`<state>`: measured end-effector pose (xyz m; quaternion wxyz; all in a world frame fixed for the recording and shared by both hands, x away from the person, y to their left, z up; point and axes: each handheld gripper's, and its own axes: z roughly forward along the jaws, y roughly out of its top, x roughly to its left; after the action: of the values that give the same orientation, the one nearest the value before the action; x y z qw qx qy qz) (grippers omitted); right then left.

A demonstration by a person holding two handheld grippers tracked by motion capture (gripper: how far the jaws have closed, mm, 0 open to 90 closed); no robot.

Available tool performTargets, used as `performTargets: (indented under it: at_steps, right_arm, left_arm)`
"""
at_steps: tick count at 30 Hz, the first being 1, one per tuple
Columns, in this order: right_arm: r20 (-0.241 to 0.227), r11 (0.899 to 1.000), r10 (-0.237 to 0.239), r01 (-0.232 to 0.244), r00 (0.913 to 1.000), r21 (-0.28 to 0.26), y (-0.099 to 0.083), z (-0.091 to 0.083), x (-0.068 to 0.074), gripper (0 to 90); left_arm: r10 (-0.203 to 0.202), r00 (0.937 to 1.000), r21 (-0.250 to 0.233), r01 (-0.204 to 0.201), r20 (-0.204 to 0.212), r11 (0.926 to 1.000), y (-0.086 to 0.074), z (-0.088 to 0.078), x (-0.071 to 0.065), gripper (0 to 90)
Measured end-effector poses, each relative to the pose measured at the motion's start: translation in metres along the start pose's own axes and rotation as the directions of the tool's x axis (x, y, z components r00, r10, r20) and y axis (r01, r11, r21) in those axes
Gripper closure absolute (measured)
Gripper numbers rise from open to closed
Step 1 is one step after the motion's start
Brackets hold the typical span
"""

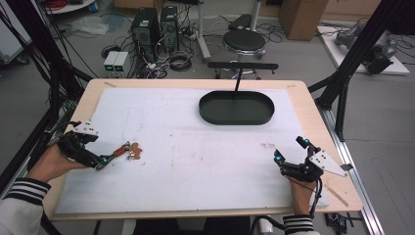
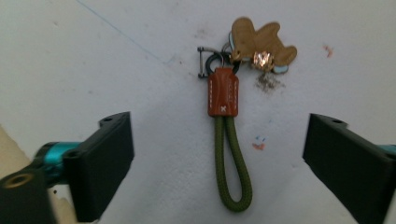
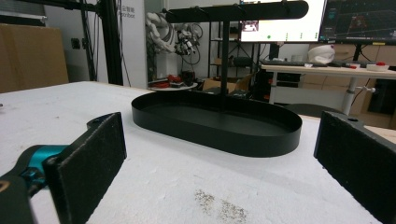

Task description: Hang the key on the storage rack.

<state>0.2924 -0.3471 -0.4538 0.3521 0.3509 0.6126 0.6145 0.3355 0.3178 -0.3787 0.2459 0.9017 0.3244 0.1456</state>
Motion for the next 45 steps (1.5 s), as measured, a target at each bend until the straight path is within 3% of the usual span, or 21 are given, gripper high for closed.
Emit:
performTargets:
  at_steps: [10, 17, 21, 25, 26, 39, 45]
  right_arm:
    - [0.001, 1.0, 0.007, -0.007, 1.0, -0.002, 0.0, 0.0, 0.0, 1.3]
    - [0.0, 1.0, 0.008, -0.008, 1.0, -0.001, 0.0, 0.0, 0.0, 1.3]
    - [0.0, 1.0, 0.008, -0.008, 1.0, -0.001, 0.0, 0.0, 0.0, 1.3]
    - [0.0, 1.0, 0.009, -0.009, 1.0, -0.001, 0.0, 0.0, 0.0, 1.3]
    - [0.001, 1.0, 0.01, -0.01, 1.0, -0.001, 0.0, 0.0, 0.0, 1.3]
    - [0.001, 1.0, 0.013, -0.013, 0.9999, 0.001, 0.0, 0.0, 0.0, 1.3]
    - [0.001, 1.0, 0.014, -0.014, 0.9999, 0.0, 0.0, 0.0, 0.0, 1.3]
  left_arm:
    - [-0.017, 0.9999, 0.098, 0.016, 0.001, 0.9951, 0.004, 0.012, -0.001, 17.5]
    - [-0.042, 0.9991, 0.173, 0.04, 0.006, 0.9841, 0.004, 0.019, -0.001, 22.5]
    - [-0.053, 0.998, 0.193, 0.045, 0.035, 0.9803, 0.004, 0.021, -0.001, 31.8]
    - [-0.073, 0.9965, 0.225, 0.062, 0.041, 0.9725, 0.004, 0.023, -0.001, 35.3]
    - [-0.078, 0.996, 0.245, 0.065, 0.044, 0.9674, 0.005, 0.024, -0.001, 39.2]
    - [-0.082, 0.9953, 0.313, 0.062, 0.051, 0.9479, 0.01, 0.032, -0.003, 50.0]
    - [-0.087, 0.9955, 0.326, 0.071, 0.036, 0.9426, 0.01, 0.034, -0.002, 53.7]
